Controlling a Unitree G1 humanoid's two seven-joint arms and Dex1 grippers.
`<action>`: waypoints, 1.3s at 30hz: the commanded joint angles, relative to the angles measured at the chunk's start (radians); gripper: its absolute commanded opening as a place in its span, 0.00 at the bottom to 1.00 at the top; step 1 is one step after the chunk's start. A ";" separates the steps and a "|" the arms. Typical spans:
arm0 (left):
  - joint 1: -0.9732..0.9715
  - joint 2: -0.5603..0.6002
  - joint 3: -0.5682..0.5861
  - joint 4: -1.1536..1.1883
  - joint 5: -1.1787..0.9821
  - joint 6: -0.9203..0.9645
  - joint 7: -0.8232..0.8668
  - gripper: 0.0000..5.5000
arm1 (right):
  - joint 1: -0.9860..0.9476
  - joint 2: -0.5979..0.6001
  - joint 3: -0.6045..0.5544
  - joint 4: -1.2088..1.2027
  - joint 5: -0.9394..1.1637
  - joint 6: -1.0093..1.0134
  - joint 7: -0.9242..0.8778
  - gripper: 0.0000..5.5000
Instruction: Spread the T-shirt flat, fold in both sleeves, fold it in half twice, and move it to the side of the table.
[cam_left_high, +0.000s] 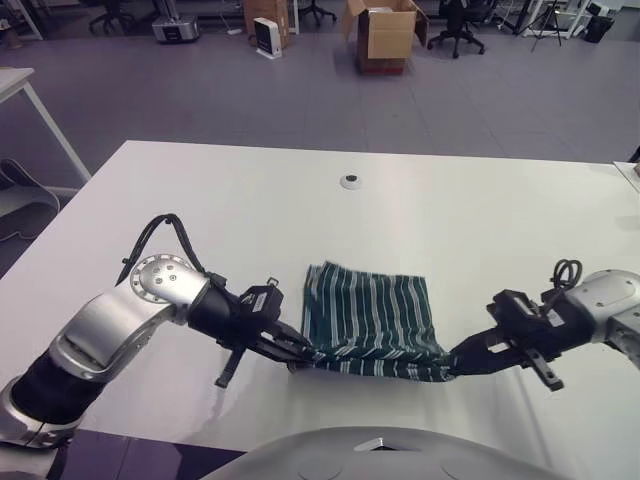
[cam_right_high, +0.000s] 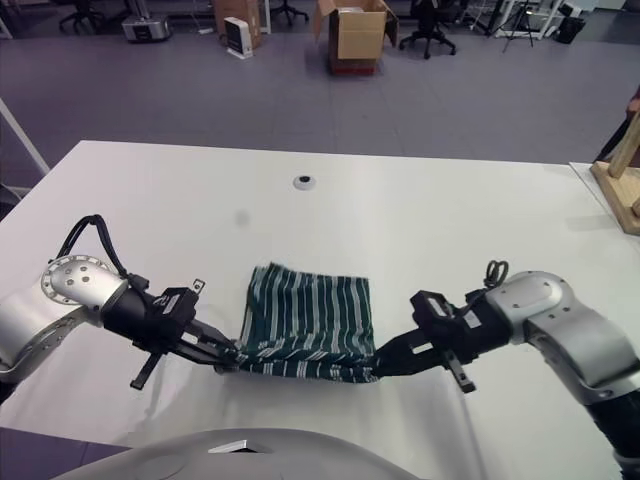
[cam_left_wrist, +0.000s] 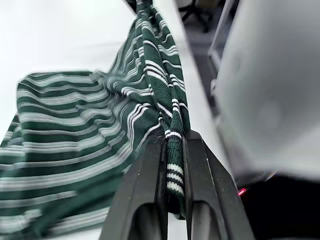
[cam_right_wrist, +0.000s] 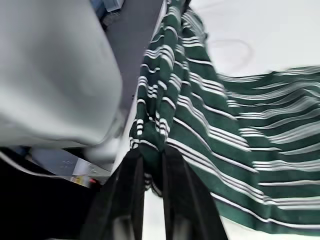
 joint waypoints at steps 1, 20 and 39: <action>-0.140 -0.058 -0.001 0.009 -0.120 0.169 0.065 0.04 | -0.142 0.000 -0.030 0.081 0.097 0.139 0.016 0.06; -0.314 -0.465 -0.188 1.052 0.425 -0.278 0.059 0.16 | -0.626 0.495 0.262 0.984 -0.507 0.065 -0.278 0.19; 0.062 -0.519 0.011 0.449 0.278 -0.193 0.321 0.49 | -0.318 0.423 0.354 0.507 -0.716 -0.252 -0.314 0.43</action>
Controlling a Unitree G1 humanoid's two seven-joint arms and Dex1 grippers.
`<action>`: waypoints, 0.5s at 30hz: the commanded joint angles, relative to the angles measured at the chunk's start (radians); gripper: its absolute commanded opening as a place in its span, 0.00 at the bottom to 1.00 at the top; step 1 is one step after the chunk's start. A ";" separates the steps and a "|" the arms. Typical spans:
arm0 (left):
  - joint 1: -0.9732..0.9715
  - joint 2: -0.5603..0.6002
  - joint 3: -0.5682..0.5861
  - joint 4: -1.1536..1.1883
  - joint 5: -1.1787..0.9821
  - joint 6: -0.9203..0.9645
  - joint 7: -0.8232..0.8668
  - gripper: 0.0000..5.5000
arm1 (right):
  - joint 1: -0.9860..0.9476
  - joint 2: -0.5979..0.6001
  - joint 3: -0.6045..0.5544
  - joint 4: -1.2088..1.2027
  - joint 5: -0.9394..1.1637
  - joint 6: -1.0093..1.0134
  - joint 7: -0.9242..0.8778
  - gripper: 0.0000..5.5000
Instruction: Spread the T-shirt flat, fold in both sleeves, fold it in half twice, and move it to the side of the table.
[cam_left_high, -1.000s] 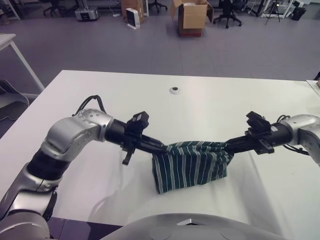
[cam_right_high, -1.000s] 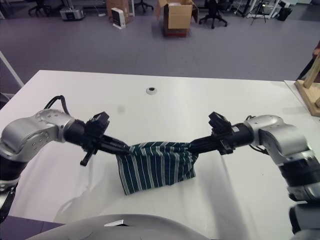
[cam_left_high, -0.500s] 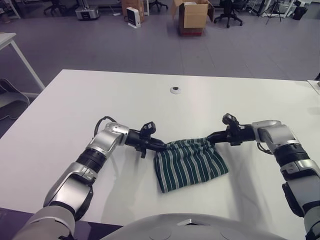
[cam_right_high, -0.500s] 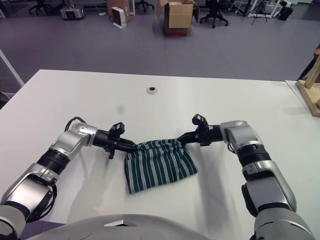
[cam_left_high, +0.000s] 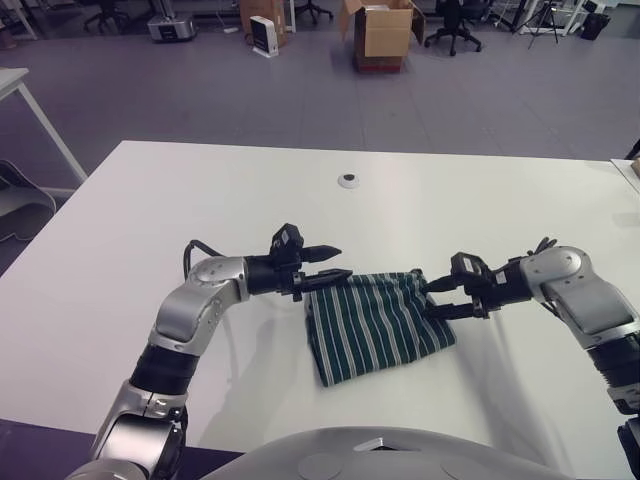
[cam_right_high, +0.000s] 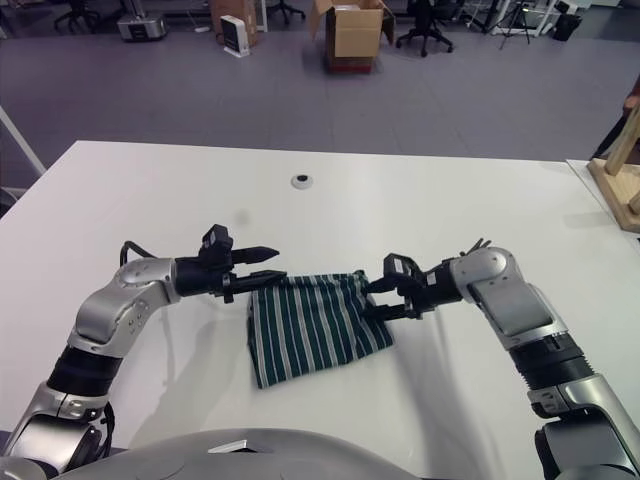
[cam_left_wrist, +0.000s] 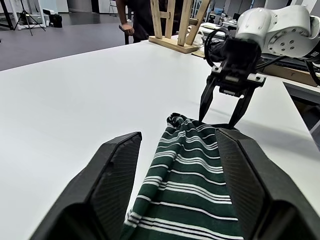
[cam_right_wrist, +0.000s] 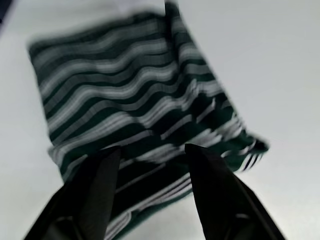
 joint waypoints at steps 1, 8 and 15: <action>0.064 0.018 -0.109 -0.014 0.037 -0.014 -0.057 0.49 | -0.005 0.130 0.072 0.032 -0.044 -0.042 -0.072 0.43; 0.115 0.058 -0.159 0.229 0.180 -0.138 -0.053 0.49 | -0.080 0.212 -0.123 -0.030 0.162 0.013 -0.104 0.43; 0.242 0.131 0.111 0.453 0.223 -0.178 0.247 0.49 | -0.130 0.204 -0.285 0.107 0.192 0.019 -0.226 0.43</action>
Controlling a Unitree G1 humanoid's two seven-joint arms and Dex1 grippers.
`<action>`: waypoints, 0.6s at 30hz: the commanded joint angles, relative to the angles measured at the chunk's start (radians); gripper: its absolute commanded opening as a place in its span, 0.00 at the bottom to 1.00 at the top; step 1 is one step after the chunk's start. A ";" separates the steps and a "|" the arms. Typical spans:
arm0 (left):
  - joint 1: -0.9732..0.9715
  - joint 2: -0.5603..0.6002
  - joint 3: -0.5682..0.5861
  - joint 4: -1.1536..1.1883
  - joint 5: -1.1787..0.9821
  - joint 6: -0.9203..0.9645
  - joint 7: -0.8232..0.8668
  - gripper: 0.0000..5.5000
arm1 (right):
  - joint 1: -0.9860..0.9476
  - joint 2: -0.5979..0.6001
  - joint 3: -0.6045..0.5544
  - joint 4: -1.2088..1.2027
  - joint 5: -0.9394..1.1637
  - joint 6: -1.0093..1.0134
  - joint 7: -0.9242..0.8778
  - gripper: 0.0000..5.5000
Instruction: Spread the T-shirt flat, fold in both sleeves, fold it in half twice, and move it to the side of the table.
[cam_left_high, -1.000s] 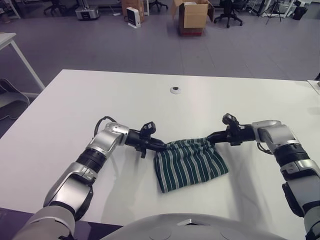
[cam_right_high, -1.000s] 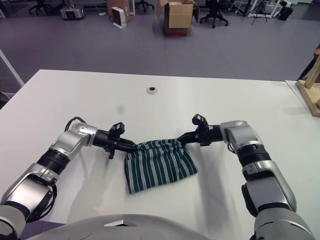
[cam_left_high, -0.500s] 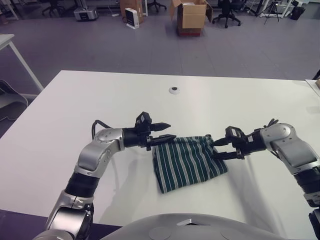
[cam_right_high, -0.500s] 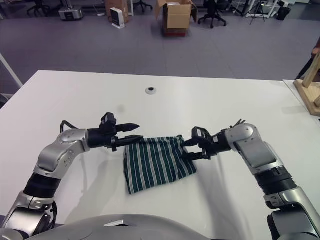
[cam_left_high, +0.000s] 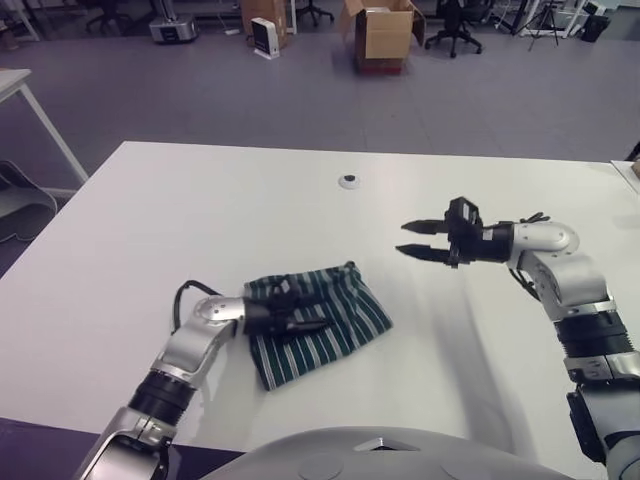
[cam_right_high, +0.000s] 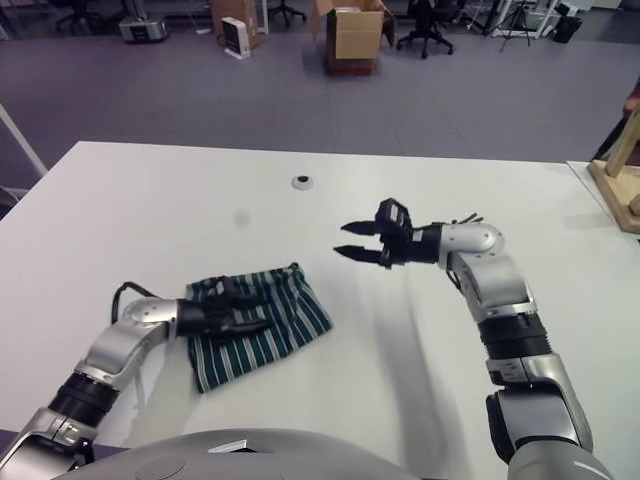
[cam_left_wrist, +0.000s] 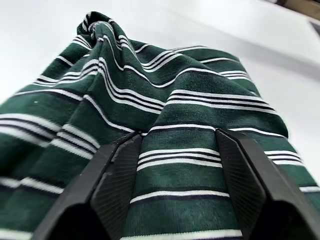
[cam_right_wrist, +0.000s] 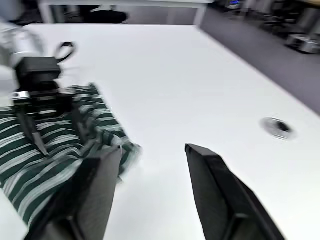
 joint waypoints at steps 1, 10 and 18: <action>0.059 0.052 0.270 0.294 0.038 -0.006 0.315 0.49 | 0.016 0.027 -0.046 0.073 -0.027 -0.029 -0.110 0.43; -0.102 -0.014 0.665 0.102 -0.186 -0.207 0.510 0.49 | -0.033 0.216 -0.203 0.308 -0.050 -0.154 -0.543 0.43; -0.012 -0.115 0.515 -0.114 0.014 -0.114 0.709 0.49 | -0.135 0.293 -0.247 0.561 -0.150 -0.343 -0.860 0.43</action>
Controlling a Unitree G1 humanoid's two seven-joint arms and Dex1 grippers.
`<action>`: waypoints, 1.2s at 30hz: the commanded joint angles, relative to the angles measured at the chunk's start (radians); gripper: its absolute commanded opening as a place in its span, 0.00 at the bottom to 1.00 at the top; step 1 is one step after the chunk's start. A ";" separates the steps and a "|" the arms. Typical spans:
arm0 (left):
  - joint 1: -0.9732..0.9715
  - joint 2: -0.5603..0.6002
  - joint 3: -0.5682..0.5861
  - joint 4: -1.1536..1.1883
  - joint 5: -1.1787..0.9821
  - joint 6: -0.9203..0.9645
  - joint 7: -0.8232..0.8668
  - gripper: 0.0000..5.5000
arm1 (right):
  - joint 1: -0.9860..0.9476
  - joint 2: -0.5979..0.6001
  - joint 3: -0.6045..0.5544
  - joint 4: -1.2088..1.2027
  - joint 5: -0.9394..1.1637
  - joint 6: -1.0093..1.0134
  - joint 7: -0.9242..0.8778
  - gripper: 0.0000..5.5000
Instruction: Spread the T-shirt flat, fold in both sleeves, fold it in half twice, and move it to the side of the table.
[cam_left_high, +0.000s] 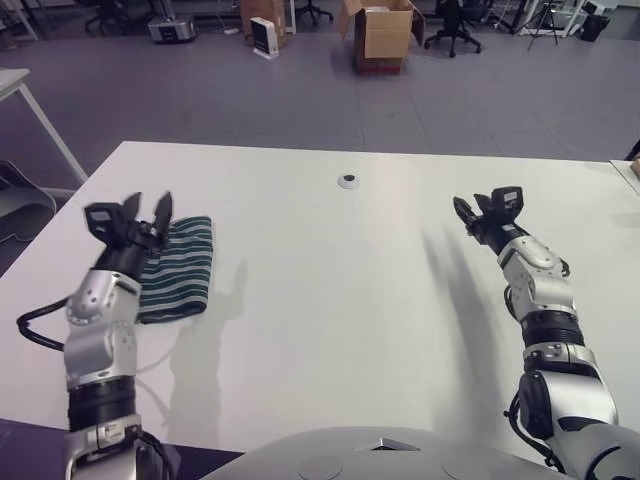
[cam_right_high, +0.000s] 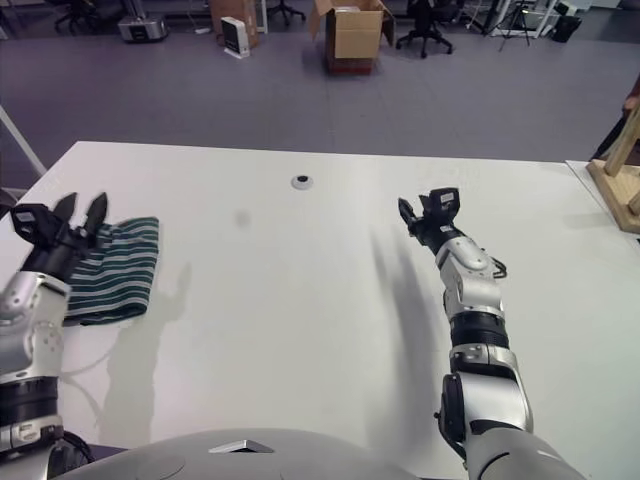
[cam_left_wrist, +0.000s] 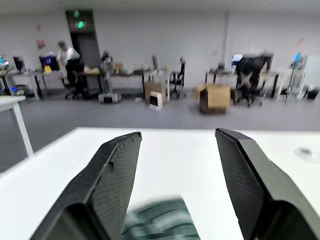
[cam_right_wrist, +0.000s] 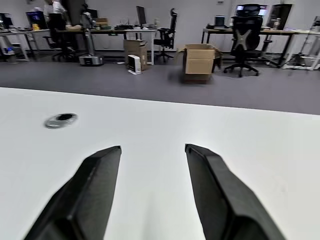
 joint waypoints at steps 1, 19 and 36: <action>-0.023 -0.031 -0.065 -0.016 0.109 0.053 0.103 0.49 | -0.074 0.026 0.006 0.088 -0.063 -0.090 -0.099 0.43; -0.148 -0.103 -0.068 -0.009 0.240 0.175 0.319 0.49 | -0.150 0.087 -0.069 0.288 0.008 -0.126 -0.118 0.43; -0.219 -0.111 -0.029 0.038 0.227 0.133 0.314 0.49 | -0.160 0.133 -0.347 0.218 0.377 0.027 -0.004 0.43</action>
